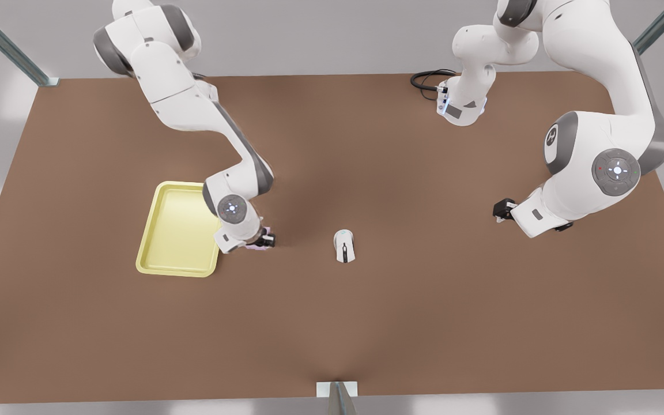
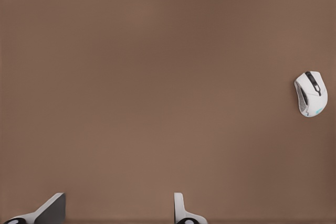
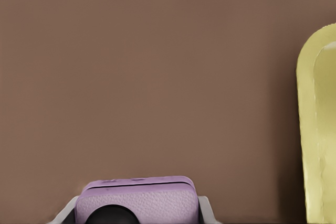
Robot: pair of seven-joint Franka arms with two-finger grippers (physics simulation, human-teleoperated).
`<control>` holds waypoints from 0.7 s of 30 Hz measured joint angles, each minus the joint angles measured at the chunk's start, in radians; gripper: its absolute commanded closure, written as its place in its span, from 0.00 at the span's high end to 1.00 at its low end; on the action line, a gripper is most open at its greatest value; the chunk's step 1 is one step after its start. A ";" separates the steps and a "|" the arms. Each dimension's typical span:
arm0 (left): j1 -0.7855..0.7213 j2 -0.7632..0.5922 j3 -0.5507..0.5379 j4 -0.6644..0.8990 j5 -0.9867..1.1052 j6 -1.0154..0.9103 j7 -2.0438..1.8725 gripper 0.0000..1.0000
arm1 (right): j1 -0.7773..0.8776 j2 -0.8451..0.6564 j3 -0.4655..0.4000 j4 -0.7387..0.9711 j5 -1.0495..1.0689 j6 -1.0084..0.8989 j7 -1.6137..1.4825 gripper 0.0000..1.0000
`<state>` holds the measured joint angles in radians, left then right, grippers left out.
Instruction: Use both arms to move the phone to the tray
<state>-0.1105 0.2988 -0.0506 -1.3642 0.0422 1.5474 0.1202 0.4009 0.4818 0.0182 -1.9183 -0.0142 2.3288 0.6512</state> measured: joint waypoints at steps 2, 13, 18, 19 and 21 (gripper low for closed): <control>0.000 0.000 -0.001 0.000 -0.001 0.000 0.000 1.00 | -0.057 -0.076 -0.077 -0.096 0.002 -0.025 -0.062 0.70; 0.000 0.001 -0.001 0.000 -0.001 0.002 0.001 1.00 | -0.176 -0.141 -0.193 -0.295 -0.005 -0.066 -0.434 1.00; 0.000 -0.001 0.000 0.005 -0.001 0.003 0.001 1.00 | -0.170 -0.347 -0.182 0.043 -0.005 -0.279 -0.540 1.00; 0.000 -0.003 0.000 0.008 -0.001 0.002 0.001 1.00 | -0.171 -0.373 -0.179 0.155 -0.004 -0.349 -0.557 1.00; 0.000 -0.011 0.002 0.013 0.002 0.001 0.002 1.00 | -0.195 -0.391 -0.161 0.351 -0.005 -0.487 -0.584 1.00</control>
<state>-0.1105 0.2875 -0.0482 -1.3511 0.0439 1.5479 0.1218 0.2063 0.0911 -0.1424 -1.5670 -0.0194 1.8418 0.0675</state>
